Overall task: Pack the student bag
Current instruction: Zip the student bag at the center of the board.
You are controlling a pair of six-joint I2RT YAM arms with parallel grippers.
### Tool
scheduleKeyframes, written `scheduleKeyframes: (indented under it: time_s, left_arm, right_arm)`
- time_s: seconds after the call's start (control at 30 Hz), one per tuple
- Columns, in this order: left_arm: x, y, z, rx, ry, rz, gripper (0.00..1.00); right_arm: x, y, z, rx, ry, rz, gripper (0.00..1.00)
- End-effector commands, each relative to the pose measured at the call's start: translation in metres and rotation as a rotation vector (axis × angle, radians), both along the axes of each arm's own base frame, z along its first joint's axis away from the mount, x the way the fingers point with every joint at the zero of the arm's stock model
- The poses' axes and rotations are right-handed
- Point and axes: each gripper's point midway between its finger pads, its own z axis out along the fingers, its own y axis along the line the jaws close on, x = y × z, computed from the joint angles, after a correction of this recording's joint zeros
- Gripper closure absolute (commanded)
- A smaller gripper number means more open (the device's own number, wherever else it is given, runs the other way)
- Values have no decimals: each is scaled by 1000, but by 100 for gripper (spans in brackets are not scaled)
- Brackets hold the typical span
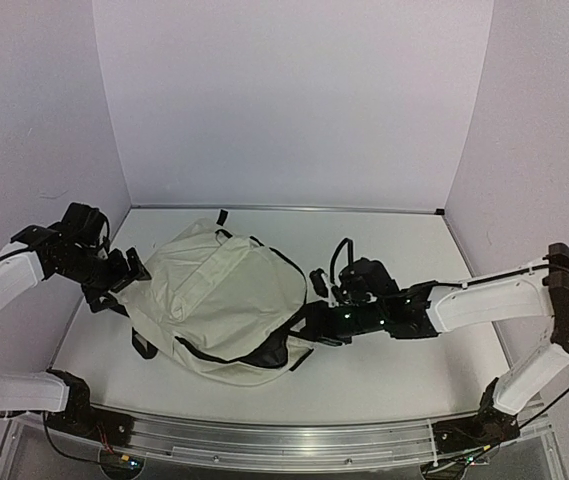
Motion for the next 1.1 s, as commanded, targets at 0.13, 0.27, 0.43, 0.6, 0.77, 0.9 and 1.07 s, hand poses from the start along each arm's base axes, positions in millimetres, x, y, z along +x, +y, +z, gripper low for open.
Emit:
scheduleKeyframes:
  time_s: [0.13, 0.27, 0.43, 0.6, 0.77, 0.9, 1.07]
  left_arm:
    - [-6, -10, -16, -155, -3, 90, 0]
    - [4, -15, -8, -203, -82, 88, 7]
    - [15, -12, 16, -189, -186, 80, 14]
    - [24, -3, 29, -77, -210, 44, 5]
    - [34, -2, 50, -29, -259, 6, 1]
    - [41, -5, 60, -18, -285, -28, 0]
    - [47, -12, 58, -31, -272, -51, 0]
  right_arm:
    - [59, -76, 37, -74, -126, -242, 24]
    - [91, -79, 77, -42, -239, -220, 18]
    - [137, -63, 103, -41, -328, -183, 23]
    - [168, -21, 91, -53, -354, -56, 38]
    - [189, 11, 86, -41, -399, 51, 45]
    - [196, 33, 89, 6, -418, 125, 47]
    - [201, 54, 80, 45, -402, 184, 50]
